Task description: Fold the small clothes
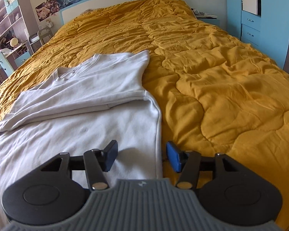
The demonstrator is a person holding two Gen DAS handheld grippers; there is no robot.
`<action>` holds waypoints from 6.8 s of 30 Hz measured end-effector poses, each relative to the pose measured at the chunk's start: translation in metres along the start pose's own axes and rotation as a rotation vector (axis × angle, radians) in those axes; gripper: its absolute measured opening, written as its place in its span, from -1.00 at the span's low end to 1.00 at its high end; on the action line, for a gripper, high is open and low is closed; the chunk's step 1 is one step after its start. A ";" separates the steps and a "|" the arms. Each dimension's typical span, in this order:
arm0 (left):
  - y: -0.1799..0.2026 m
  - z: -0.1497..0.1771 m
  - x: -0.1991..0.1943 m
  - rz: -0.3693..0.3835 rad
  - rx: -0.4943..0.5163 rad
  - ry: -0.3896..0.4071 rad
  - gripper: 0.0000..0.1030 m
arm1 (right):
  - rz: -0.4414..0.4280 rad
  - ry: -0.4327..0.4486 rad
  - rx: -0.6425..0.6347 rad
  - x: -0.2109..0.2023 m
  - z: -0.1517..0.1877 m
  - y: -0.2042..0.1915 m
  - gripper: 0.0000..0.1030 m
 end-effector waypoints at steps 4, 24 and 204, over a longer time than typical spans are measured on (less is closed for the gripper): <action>0.000 0.001 -0.013 -0.016 0.017 -0.039 -0.01 | -0.001 -0.045 0.020 -0.023 0.007 0.006 0.15; -0.039 0.052 -0.081 0.139 0.021 -0.293 0.00 | -0.064 -0.347 0.130 -0.092 0.091 0.038 0.59; -0.028 -0.033 0.113 0.497 -0.565 0.117 -0.86 | -0.530 0.222 0.805 0.104 -0.021 0.008 -0.78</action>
Point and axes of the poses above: each gripper's, at about its wrist camera, not at the fingertips, and x roughly the way its jaws point, y to its right, z to its underside, the point moved 5 cm from there along x, roughly the way its jaws point, and after that the axes turned 6 degrees about x, right-handed, at the moved point
